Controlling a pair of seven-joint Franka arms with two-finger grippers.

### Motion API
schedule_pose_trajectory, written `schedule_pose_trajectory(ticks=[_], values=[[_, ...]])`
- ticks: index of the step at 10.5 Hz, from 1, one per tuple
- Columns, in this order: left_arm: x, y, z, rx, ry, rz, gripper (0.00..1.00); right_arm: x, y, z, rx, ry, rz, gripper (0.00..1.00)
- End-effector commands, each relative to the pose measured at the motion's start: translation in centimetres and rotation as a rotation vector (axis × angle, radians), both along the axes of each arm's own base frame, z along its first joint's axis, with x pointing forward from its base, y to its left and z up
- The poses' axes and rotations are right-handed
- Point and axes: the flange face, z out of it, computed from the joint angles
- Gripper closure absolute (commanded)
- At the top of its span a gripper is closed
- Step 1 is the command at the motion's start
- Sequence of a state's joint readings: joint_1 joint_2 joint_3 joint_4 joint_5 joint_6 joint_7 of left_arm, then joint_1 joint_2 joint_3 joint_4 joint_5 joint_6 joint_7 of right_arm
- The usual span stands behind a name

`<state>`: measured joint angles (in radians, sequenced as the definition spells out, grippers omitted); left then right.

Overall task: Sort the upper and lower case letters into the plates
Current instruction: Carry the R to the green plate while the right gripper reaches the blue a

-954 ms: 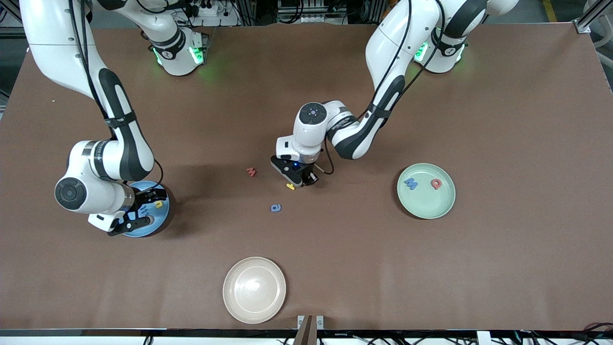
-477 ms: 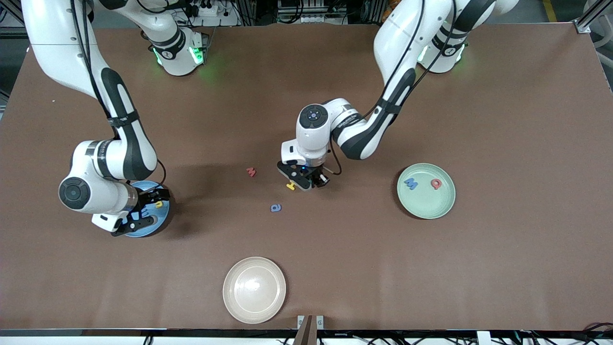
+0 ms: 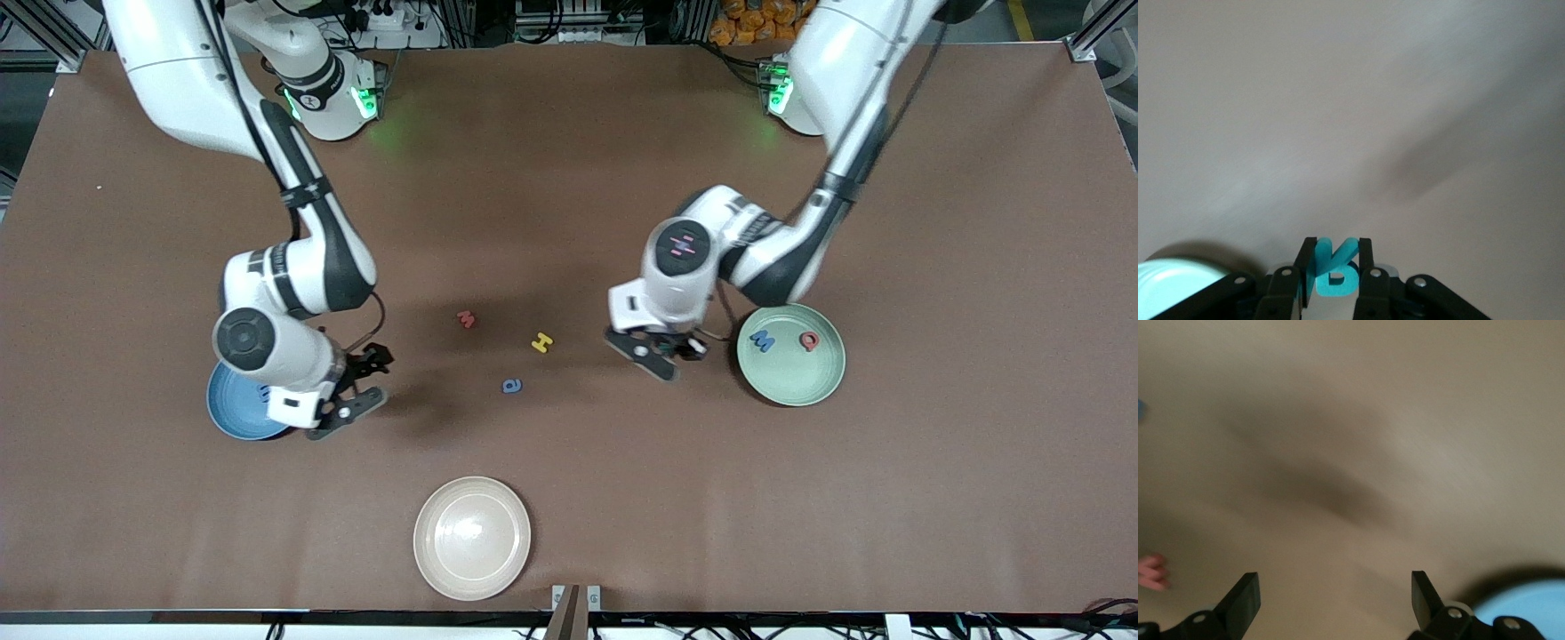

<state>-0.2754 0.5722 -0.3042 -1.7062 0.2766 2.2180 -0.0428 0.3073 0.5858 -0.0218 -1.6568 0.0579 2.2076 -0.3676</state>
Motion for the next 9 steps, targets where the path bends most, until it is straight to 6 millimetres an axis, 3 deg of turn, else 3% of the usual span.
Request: schedule_pose_trajectory(ticks=[1,3,6,7,8,9], values=[[-0.1,9.5,-0.4,-0.033,0.081,0.004,0.93,1.1,4.3,-1.3,0.038,-0.077,0.192,0.0],[0.3,15.6,-1.6,-0.055,0.119,0.0,0.93,0.6,8.3,-2.7,0.038,-0.092,0.364,0.0],[0.0,19.5,-4.6,-0.093,0.07,-0.032,0.92,-2.0,16.3,-4.1,0.037,-0.095,0.539,0.0],[0.3,20.4,-4.9,-0.087,0.069,-0.045,0.85,-3.2,18.6,-4.9,0.036,-0.089,0.577,0.0],[0.3,20.5,-4.9,-0.087,0.067,-0.053,0.65,-3.4,19.5,-5.7,0.036,-0.086,0.601,0.0],[0.5,20.5,-4.7,-0.089,0.063,-0.063,0.3,-2.9,20.0,-6.3,0.039,-0.092,0.654,0.0]])
